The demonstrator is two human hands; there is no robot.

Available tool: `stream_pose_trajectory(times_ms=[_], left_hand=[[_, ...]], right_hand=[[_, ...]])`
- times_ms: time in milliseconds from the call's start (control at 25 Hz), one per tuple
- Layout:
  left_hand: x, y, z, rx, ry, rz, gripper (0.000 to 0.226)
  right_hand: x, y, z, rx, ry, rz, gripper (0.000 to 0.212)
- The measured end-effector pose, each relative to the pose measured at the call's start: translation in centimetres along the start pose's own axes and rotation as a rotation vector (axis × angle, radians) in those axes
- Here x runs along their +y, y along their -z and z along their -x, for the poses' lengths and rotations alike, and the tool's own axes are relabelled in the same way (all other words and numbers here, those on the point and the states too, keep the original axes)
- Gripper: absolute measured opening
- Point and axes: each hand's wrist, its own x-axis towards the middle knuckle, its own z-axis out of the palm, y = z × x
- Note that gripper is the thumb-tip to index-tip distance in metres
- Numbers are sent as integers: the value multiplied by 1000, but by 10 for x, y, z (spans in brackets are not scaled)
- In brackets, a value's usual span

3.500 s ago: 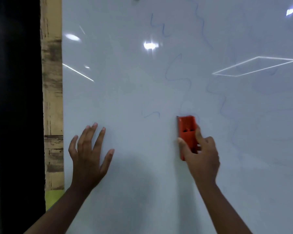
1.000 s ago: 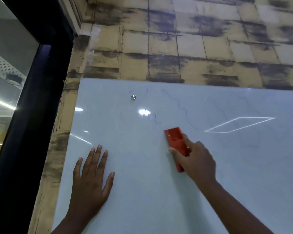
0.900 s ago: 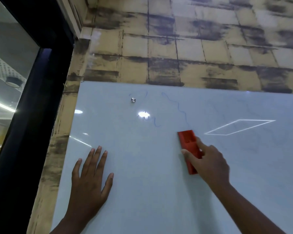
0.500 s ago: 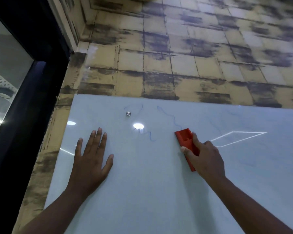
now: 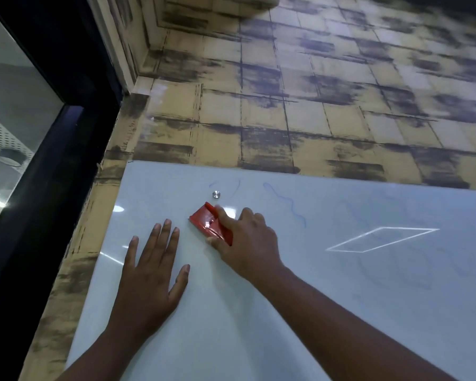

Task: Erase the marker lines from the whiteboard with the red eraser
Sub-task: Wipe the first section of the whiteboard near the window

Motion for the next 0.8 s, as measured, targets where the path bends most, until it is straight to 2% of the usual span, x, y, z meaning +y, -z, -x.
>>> stream_pose_trajectory(times_ms=[160,320,560,680,800], left_hand=[[2,1,1,2,-5,7,74],[4,1,2,-1,6,-4,74],[2,-4,3,13,14,-7,75],[3,-3,2,12,11,-12,75],[3,-2,2,10,13,-21,74]], right_hand=[[46,25,-16,-4,-164,7,68],[52,29,-37,42,-267,-37,68],[30,30,-71,3,-103,46,64],[19,30,-88,54,-28,130,61],[8,32,-106,47,178,221,59]])
